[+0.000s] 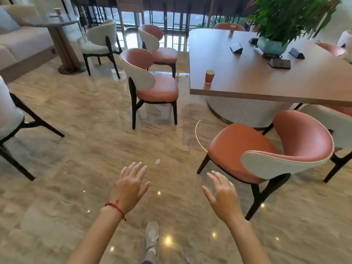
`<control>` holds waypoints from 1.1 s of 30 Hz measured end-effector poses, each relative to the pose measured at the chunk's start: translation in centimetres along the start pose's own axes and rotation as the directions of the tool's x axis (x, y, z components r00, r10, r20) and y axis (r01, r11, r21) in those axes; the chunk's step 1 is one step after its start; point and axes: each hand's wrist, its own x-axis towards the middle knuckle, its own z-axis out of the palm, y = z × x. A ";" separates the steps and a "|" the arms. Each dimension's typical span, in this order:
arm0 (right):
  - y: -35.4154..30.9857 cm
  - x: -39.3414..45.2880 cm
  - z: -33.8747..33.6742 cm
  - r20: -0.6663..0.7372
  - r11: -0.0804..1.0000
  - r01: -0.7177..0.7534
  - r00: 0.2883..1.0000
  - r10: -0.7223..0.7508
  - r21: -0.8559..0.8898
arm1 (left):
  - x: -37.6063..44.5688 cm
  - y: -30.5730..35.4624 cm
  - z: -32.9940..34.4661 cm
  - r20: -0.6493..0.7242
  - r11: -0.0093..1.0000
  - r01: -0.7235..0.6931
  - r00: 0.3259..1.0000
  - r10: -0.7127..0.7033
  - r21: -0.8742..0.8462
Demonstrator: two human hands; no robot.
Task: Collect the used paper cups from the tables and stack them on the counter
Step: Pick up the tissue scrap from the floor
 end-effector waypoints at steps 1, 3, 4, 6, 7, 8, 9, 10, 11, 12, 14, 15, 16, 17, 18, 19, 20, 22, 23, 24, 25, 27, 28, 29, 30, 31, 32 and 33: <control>0.1 1.3 0.3 -0.012 1.000 0.000 1.000 0.001 0.021 | 1.1 -0.7 0.3 -0.026 1.000 -0.006 1.000 0.006 0.003; 0.0 4.4 0.7 -0.039 0.999 -0.007 0.999 0.009 0.048 | 3.8 -1.9 0.5 -0.004 1.000 0.009 1.000 -0.009 -0.007; -0.3 6.1 0.7 -0.044 0.999 -0.004 0.999 0.006 0.052 | 5.4 -2.6 0.4 0.001 1.000 0.007 1.000 -0.007 -0.003; -0.7 9.5 1.2 -0.045 0.998 -0.009 0.999 0.012 0.056 | 8.8 -4.1 0.7 0.006 1.000 0.004 1.000 -0.004 0.020; -0.9 11.2 1.4 -0.039 0.998 -0.022 0.999 0.024 0.050 | 10.5 -4.9 0.7 0.007 1.000 -0.003 1.000 0.002 0.025; -1.1 12.8 1.5 -0.035 0.999 -0.031 0.999 0.033 0.042 | 12.2 -5.6 0.5 0.015 1.000 -0.011 1.000 0.010 0.005; -1.3 14.3 1.7 -0.031 0.998 -0.049 0.998 0.050 0.040 | 13.7 -6.2 0.4 0.017 1.000 -0.026 1.000 0.026 0.003; -1.6 15.7 1.8 -0.040 0.997 -0.063 0.997 0.065 0.052 | 15.3 -6.9 0.3 0.032 0.999 -0.033 0.999 0.032 0.004; -1.9 17.2 1.8 -0.052 0.995 -0.073 0.996 0.077 0.067 | 16.9 -7.6 0.3 0.044 1.000 -0.028 0.999 0.028 0.000; -2.2 18.8 1.8 -0.058 0.993 -0.081 0.995 0.085 0.081 | 18.6 -8.4 0.2 0.037 1.000 -0.029 0.999 0.029 0.000; -2.5 21.8 1.9 -0.050 0.993 -0.090 0.994 0.094 0.075 | 21.7 -9.6 -0.1 0.050 0.999 -0.032 0.998 0.032 -0.010; -2.5 23.0 1.9 -0.044 0.993 -0.094 0.994 0.097 0.067 | 23.0 -10.0 -0.2 0.053 0.999 -0.033 0.998 0.034 -0.008; -2.5 24.1 1.8 -0.046 0.993 -0.096 0.994 0.099 0.068 | 24.0 -10.5 -0.2 0.055 1.000 -0.027 0.998 0.028 -0.012; -2.5 25.2 1.8 -0.048 0.992 -0.100 0.993 0.104 0.071 | 25.1 -10.8 -0.2 0.068 1.000 -0.018 0.997 0.019 -0.014; -2.4 26.3 1.8 -0.050 0.992 -0.103 0.993 0.107 0.076 | 26.3 -11.1 -0.1 0.077 1.000 -0.010 0.997 0.011 -0.018; -2.3 27.4 1.8 -0.051 0.991 -0.106 0.993 0.110 0.081 | 27.5 -11.4 -0.1 0.093 1.000 -0.003 0.996 0.005 -0.023; -2.1 28.6 1.9 -0.047 0.990 -0.109 0.992 0.113 0.084 | 28.7 -11.6 0.1 0.105 1.000 0.004 0.994 -0.001 -0.029; -1.3 31.2 2.2 -0.029 0.991 -0.105 0.994 0.108 0.081 | 31.0 -12.1 0.6 0.115 0.999 0.021 0.993 -0.018 -0.031; -0.9 32.6 2.5 -0.021 0.992 -0.097 0.995 0.098 0.076 | 32.2 -12.4 0.9 0.117 0.999 0.031 0.993 -0.027 -0.031; -0.5 34.0 2.8 -0.014 0.994 -0.086 0.996 0.088 0.071 | 33.3 -12.6 1.3 0.118 0.999 0.041 0.992 -0.038 -0.029; -0.2 35.5 3.0 -0.009 0.994 -0.078 0.997 0.079 0.070 | 34.4 -12.8 1.7 0.117 0.998 0.053 0.992 -0.049 -0.031; 0.5 38.3 3.3 0.000 0.994 -0.063 0.998 0.064 0.086 | 36.6 -13.1 2.6 0.123 0.996 0.077 0.990 -0.073 -0.033; 0.9 39.8 3.3 0.007 0.994 -0.058 0.998 0.058 0.091 | 37.7 -13.1 3.0 0.129 0.995 0.090 0.988 -0.084 -0.034; 1.3 41.2 3.3 0.012 0.994 -0.051 0.999 0.050 0.092 | 38.9 -13.1 3.3 0.137 0.994 0.101 0.986 -0.095 -0.039; 1.8 42.7 3.3 0.014 0.995 -0.044 0.999 0.043 0.093 | 40.1 -13.1 3.7 0.144 0.993 0.111 0.984 -0.103 -0.048; 2.2 44.2 3.3 0.013 0.995 -0.038 0.999 0.037 0.096 | 41.2 -13.2 4.0 0.143 0.991 0.121 0.983 -0.111 -0.058; 2.5 45.6 3.4 0.012 0.994 -0.029 1.000 0.028 0.101 | 42.3 -13.4 4.4 0.136 0.989 0.132 0.983 -0.122 -0.065; 2.8 46.9 3.6 0.019 0.994 -0.021 1.000 0.019 0.104 | 43.4 -13.6 4.8 0.131 0.987 0.143 0.982 -0.133 -0.070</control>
